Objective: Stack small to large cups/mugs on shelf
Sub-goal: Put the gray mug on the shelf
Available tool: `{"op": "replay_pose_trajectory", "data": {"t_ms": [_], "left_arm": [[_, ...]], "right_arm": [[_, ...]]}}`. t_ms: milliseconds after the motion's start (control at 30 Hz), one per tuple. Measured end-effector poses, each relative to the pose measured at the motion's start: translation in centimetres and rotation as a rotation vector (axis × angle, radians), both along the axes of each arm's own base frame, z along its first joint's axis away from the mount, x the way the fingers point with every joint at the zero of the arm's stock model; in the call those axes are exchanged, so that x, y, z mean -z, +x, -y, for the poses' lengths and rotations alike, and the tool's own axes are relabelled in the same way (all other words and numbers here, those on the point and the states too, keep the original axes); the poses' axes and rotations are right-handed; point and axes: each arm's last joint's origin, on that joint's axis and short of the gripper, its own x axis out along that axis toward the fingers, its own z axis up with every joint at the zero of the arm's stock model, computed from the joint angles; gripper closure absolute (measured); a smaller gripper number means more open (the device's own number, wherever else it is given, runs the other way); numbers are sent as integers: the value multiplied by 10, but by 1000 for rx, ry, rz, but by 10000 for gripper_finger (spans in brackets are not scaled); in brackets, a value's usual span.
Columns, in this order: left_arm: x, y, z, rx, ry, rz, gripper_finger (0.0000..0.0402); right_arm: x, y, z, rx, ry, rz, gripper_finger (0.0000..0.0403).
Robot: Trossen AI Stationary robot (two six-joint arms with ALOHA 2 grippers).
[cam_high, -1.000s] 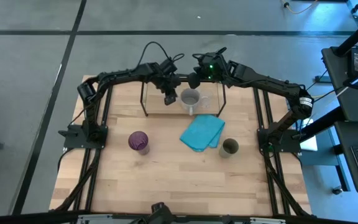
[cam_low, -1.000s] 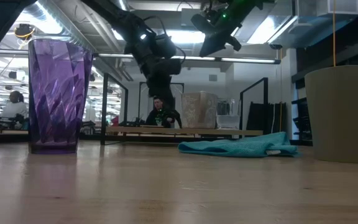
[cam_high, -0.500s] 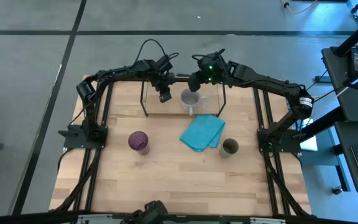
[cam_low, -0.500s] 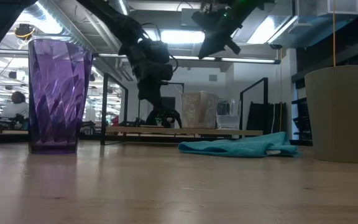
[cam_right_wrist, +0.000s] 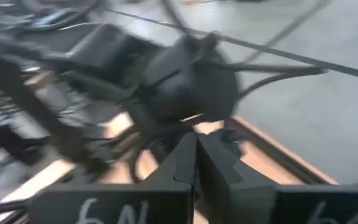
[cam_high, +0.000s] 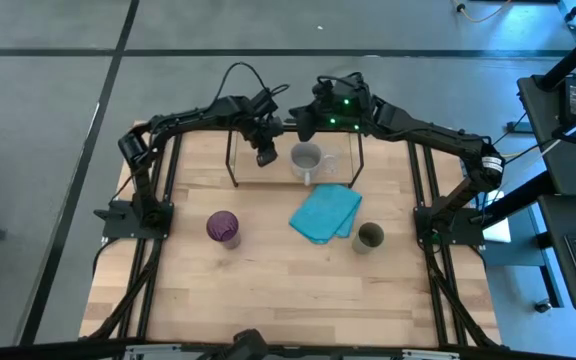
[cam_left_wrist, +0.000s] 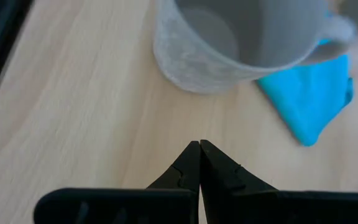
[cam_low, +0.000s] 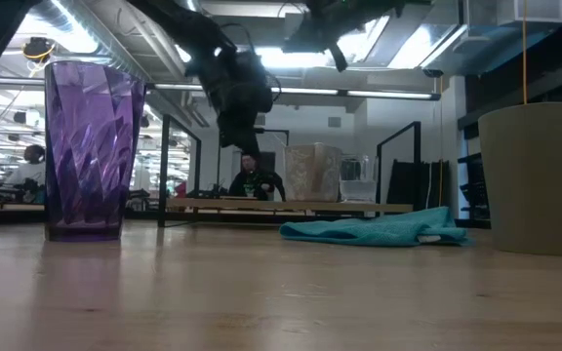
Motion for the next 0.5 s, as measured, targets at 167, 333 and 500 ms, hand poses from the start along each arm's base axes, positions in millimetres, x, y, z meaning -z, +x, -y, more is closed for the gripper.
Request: {"op": "replay_pose_trajectory", "data": {"t_ms": [167, 333, 500], "left_arm": [[-33, -12, 5, -5, 32, 103, 401], [-66, -36, 4, -65, 83, 177, 401], [-89, -63, 2, -120, 115, 205, 401]], "right_arm": [[-5, 4, -7, -98, 50, 74, 386], [-9, 8, -12, -56, 144, 148, 386], [-5, 6, -11, -50, 216, 131, 386]]}}
